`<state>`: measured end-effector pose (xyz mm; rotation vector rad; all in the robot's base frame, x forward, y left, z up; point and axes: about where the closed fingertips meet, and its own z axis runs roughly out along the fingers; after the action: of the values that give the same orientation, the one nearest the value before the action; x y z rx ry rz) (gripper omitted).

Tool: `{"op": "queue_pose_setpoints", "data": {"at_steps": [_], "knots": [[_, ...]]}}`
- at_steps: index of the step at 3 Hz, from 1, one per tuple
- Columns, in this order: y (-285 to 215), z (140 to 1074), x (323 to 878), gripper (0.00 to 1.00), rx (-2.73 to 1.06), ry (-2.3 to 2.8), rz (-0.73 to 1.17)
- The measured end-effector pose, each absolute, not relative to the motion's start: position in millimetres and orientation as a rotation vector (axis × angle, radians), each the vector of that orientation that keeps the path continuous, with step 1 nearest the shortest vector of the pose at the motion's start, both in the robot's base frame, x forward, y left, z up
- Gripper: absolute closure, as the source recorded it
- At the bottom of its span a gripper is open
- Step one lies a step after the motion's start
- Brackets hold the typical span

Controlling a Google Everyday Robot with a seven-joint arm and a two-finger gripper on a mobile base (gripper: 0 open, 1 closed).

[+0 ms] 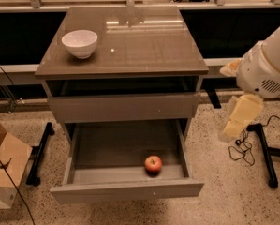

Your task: Pick apple from middle drawer and place on counter

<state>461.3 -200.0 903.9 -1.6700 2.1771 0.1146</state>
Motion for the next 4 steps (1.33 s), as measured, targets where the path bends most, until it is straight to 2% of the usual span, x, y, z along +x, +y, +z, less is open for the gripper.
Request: {"op": "queue_pose_setpoints", "data": {"at_steps": [1,3,4], "knots": [[-199,856,482,0.00,-1.618,2.159,0.238],[-197,840,490,0.00,-1.598,2.169,0.260],[-181,813,495,0.00,-1.608,2.185,0.272]]}}
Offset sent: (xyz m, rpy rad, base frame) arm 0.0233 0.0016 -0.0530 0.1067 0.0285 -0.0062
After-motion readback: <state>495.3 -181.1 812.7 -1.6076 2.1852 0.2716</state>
